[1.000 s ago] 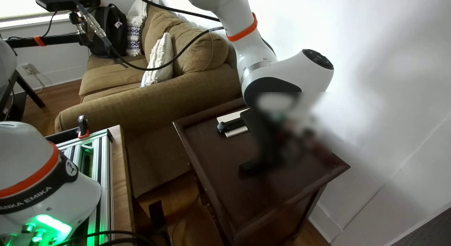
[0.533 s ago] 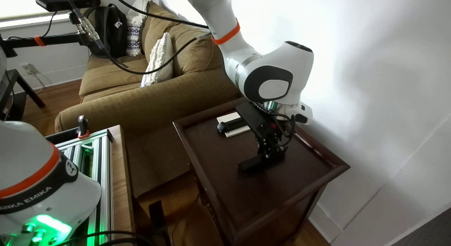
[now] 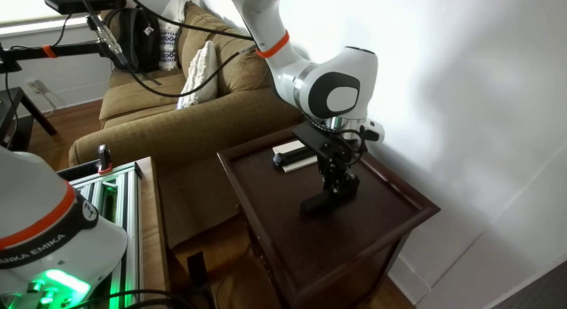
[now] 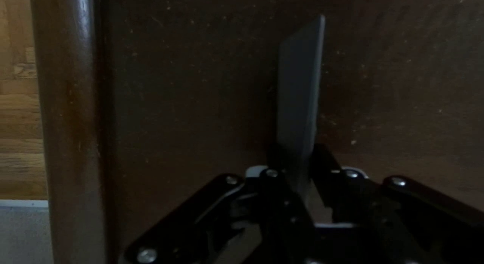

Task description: Flip the grey remote control over

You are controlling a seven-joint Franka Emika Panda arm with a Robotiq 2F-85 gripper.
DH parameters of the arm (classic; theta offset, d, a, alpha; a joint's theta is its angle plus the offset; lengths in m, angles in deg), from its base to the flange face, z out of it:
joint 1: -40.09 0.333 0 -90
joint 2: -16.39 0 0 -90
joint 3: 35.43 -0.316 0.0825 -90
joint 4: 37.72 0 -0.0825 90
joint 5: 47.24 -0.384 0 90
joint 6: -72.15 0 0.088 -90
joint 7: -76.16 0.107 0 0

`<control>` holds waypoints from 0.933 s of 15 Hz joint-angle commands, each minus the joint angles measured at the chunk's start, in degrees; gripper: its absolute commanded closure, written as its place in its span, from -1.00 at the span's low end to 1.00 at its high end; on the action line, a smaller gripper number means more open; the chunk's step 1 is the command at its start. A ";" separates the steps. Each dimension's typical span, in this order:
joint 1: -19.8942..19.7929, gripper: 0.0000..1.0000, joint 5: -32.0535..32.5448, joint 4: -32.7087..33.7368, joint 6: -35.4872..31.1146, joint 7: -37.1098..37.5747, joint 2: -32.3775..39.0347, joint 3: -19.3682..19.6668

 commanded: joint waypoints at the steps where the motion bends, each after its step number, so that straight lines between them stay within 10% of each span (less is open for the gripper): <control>1: 4.39 0.87 5.79 1.49 -0.66 5.03 2.41 2.73; 14: 13.24 0.87 20.95 3.29 0.52 17.68 5.52 7.63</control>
